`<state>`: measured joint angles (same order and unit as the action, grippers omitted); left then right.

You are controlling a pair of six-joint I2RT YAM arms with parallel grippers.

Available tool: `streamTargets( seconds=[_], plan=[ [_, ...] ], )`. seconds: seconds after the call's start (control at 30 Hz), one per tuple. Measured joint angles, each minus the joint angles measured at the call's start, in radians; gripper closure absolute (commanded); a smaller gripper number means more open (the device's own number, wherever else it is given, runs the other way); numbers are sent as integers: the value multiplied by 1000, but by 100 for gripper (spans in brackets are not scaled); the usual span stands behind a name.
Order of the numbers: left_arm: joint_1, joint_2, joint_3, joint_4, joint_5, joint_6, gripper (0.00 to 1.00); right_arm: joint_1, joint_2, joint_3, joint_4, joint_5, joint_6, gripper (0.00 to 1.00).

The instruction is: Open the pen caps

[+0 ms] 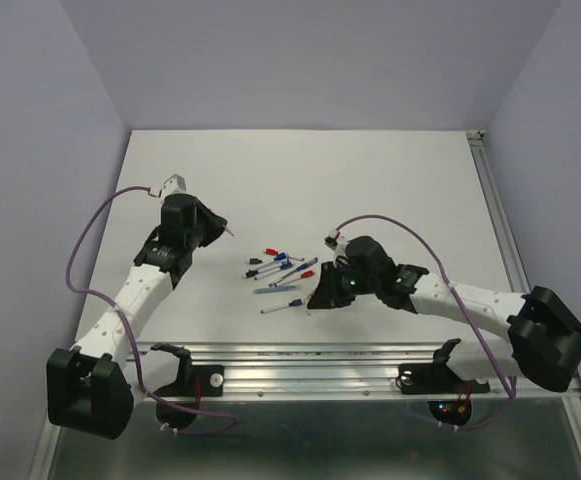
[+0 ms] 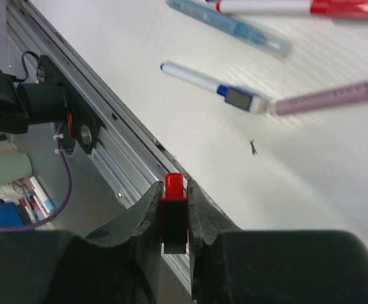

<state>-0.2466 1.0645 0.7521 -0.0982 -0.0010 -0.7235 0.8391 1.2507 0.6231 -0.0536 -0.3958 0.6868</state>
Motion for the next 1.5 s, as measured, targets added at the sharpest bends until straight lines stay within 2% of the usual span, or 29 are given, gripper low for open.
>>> streamTargets(
  seconds=[0.17,0.3,0.4,0.53,0.77,1.17,1.33,1.4,1.43,1.47,1.5],
  plan=[
    [15,68,23,-15,-74,8,100,0,129,102,55,-8,-25,97],
    [56,277,149,-11,-88,52,100,0,180,147,61,-1,-43,95],
    [96,439,293,-40,-64,93,100,0,183,154,57,10,-52,95],
    [138,702,566,-48,-7,136,100,0,183,155,49,46,-63,94],
    [142,995,928,-161,-6,190,100,0,183,155,-16,122,-81,93],
    [141,1148,1023,-307,-39,217,100,0,168,155,-52,187,-96,92],
    [141,1176,1029,-318,-41,216,80,0,168,161,-54,192,-96,92],
    [141,1176,1029,-318,-45,219,65,0,168,168,-59,198,-96,92],
    [141,1176,1029,-318,-50,220,54,0,168,172,-61,202,-96,92],
    [141,1176,1028,-320,-53,219,54,0,168,175,-63,204,-96,92],
    [141,1176,1027,-322,-57,221,47,0,168,179,-67,206,-96,92]
  ],
)
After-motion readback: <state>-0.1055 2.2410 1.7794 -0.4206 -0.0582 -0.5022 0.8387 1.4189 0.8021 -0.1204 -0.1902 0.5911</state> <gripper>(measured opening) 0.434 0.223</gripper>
